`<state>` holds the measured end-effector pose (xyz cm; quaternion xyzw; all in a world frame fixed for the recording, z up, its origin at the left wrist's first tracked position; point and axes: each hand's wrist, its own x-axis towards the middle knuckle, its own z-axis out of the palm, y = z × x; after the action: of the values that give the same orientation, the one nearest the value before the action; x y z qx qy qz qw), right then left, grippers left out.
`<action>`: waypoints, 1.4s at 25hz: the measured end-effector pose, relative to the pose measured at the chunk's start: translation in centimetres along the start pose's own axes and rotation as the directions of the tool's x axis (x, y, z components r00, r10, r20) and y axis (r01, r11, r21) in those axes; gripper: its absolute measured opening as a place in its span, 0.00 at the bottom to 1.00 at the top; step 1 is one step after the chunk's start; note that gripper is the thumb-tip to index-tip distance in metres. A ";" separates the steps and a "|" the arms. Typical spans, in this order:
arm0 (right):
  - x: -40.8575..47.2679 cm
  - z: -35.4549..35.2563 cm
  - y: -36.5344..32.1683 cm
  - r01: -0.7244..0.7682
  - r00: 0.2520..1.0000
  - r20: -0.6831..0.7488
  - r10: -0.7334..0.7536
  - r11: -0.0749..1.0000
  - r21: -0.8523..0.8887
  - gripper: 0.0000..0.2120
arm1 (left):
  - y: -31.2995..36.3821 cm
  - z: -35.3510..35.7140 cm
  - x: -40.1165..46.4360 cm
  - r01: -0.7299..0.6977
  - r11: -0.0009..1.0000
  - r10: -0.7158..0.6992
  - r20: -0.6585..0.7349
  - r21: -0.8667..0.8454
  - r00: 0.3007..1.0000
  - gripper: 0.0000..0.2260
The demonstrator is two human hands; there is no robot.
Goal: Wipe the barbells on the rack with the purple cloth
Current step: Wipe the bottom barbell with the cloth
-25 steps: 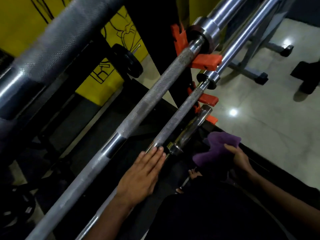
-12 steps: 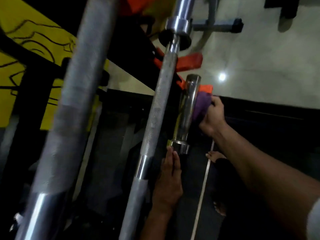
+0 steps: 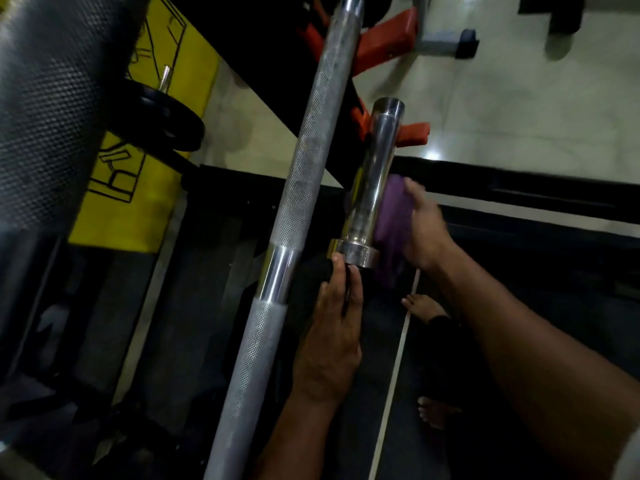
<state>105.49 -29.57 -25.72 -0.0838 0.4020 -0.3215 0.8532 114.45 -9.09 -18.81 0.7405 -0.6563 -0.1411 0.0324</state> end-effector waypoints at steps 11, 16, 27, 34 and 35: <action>2.9 4.0 2.8 -0.112 0.991 -0.085 0.103 0.988 -0.107 0.33 | 0.4 -0.5 0.3 -0.035 0.998 0.037 -0.036 0.055 0.999 0.41; -1.9 1.7 -0.2 0.031 0.988 -0.134 -0.074 0.955 -0.295 0.19 | 0.3 -0.5 0.2 -0.022 1.000 0.022 -0.013 0.015 1.000 0.41; -4.2 2.9 0.5 0.004 0.986 -0.146 -0.077 0.896 -0.444 0.19 | 0.0 0.2 0.4 -0.072 0.982 0.072 0.007 0.176 0.997 0.29; -12.7 2.0 -1.7 0.560 0.759 0.445 -0.474 0.128 -0.819 0.20 | 0.3 -0.5 -0.6 0.034 0.991 -0.039 -0.033 -0.129 0.999 0.32; -13.2 2.9 -0.8 0.630 0.697 0.588 -0.412 -0.041 -0.776 0.22 | 0.4 -0.5 -3.0 0.082 0.986 -0.085 -0.015 -0.145 0.996 0.32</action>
<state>101.05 -22.38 -15.16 -0.7622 0.3657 -0.2902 0.4484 113.87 -6.30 -17.73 0.7646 -0.6123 -0.1814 0.0871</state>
